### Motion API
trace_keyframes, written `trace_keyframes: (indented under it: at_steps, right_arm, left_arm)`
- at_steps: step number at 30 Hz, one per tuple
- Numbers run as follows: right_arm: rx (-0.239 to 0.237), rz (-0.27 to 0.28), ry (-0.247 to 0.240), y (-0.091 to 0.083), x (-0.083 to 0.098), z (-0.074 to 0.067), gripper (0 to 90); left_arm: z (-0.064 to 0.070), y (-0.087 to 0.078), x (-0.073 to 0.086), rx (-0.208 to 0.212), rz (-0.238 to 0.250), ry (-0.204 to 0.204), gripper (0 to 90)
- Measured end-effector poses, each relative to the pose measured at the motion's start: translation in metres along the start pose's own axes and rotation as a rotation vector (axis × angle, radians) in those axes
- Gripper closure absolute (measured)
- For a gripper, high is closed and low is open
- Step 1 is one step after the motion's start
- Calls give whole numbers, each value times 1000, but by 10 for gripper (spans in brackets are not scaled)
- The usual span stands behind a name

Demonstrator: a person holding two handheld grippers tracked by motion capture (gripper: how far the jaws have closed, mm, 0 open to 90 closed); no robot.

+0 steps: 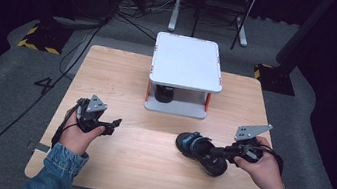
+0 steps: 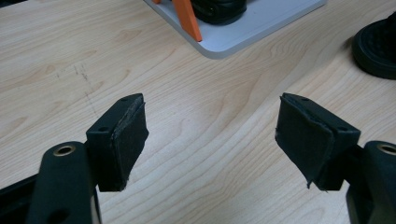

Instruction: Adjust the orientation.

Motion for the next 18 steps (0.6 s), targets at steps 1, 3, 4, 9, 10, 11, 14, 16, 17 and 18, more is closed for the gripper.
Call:
trace_keyframes:
  at_steps: [1,3,4,9,10,11,14,16,17,18]
  right_arm:
    - [-17,-6,-8,2,0,-3,873]
    - [-55,-8,-25,8,-2,-10,872]
    - [-75,-5,-31,11,-3,-14,872]
    - [-172,-4,-68,30,-9,-30,870]
    - [-182,-13,-74,34,-9,-32,870]
    - [-194,-25,-75,38,-8,-33,869]
    - [-227,-44,-81,48,-6,-37,868]
    - [-230,-84,-98,56,-4,-41,869]
    - [-229,-96,-103,57,-4,-42,869]
    - [-223,-112,-110,58,-3,-42,869]
  left_arm:
    - [1,1,0,8,-4,1,253]
    - [1,2,-1,7,-2,1,253]
    - [2,3,-1,10,-3,1,253]
    - [2,3,-1,7,-3,5,253]
    - [2,3,-1,9,-1,2,253]
    - [2,2,-1,8,-2,-1,253]
    - [1,2,0,7,-4,1,252]
    - [1,2,1,6,-7,-3,252]
    - [1,2,1,8,-6,-6,253]
    - [0,2,1,7,-7,-2,252]
Point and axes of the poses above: each handheld gripper's, and its own axes: y roughly forward along the jaws, x roughly out of its underside, z roughly to its right, the point moved 5 cm from there along y, roughly forward along the jaws, and after that the axes turned 4 degrees about x, right-handed, at the moved point
